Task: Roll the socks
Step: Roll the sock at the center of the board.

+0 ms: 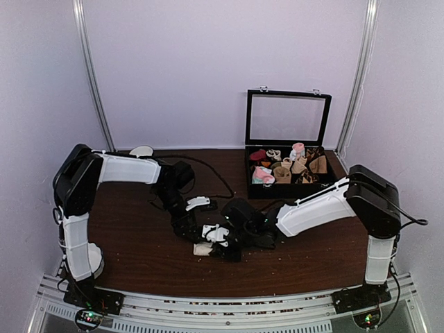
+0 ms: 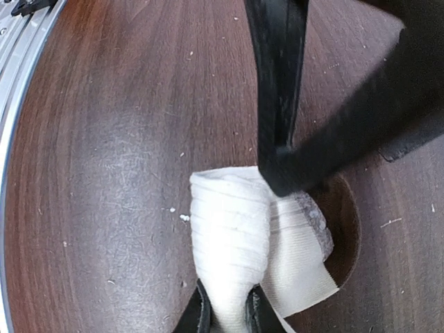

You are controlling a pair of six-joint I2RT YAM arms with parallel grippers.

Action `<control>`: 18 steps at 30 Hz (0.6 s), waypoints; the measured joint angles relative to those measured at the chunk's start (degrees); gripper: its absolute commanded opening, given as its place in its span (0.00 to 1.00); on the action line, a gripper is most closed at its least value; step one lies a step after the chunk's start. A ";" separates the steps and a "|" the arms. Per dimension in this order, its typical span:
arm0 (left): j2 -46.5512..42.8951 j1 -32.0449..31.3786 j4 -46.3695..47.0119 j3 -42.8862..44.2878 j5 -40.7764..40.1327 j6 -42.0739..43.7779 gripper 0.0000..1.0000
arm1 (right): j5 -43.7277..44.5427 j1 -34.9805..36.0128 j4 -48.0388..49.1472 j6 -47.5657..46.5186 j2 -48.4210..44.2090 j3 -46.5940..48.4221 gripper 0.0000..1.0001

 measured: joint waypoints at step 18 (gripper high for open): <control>3.87 -7.74 3.85 6.67 -15.54 -1.36 0.98 | 6.73 3.10 -6.71 11.13 0.17 3.50 0.00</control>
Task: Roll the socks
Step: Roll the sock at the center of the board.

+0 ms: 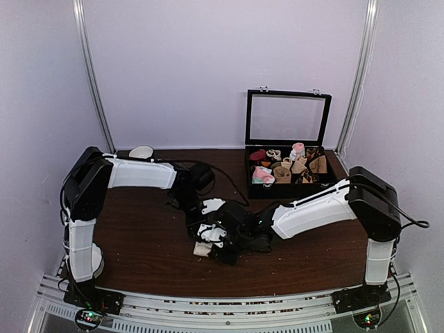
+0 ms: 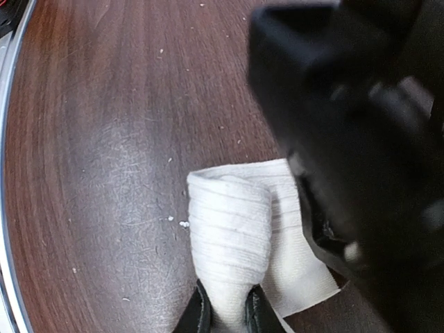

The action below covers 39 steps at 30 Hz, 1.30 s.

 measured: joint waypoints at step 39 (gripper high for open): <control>-8.13 9.55 3.89 1.73 2.56 0.59 0.98 | -10.01 -1.16 -3.91 17.73 9.51 12.26 0.00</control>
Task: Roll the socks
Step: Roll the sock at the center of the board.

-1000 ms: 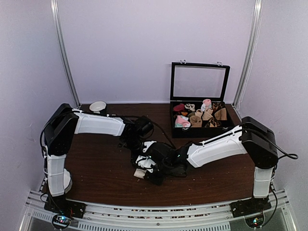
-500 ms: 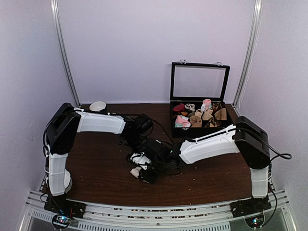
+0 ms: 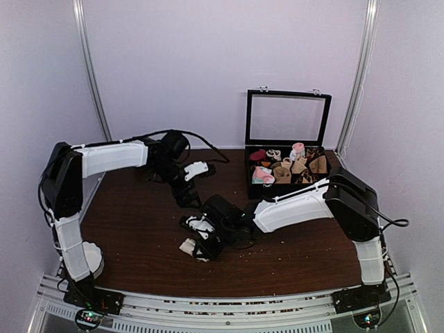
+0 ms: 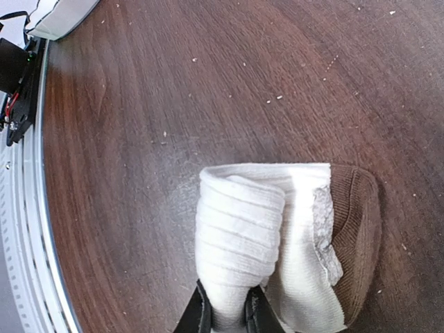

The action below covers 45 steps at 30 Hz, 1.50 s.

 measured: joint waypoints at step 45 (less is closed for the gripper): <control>-15.96 -20.85 19.63 -36.26 -16.68 22.82 0.41 | -37.42 -10.23 51.95 52.00 6.67 -17.62 0.00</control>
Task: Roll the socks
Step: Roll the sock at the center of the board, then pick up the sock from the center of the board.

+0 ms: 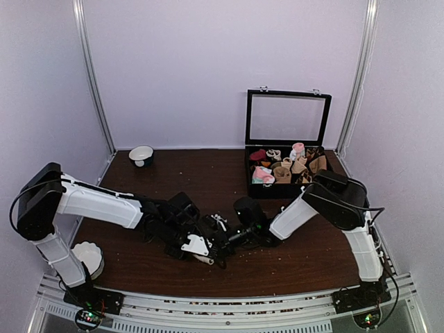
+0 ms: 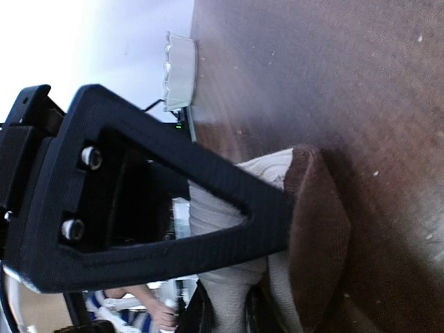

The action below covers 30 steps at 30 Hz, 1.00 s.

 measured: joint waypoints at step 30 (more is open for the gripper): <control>0.33 20.02 -41.72 40.39 39.56 -14.67 0.00 | 74.73 2.95 -55.34 -42.62 -46.03 2.25 1.00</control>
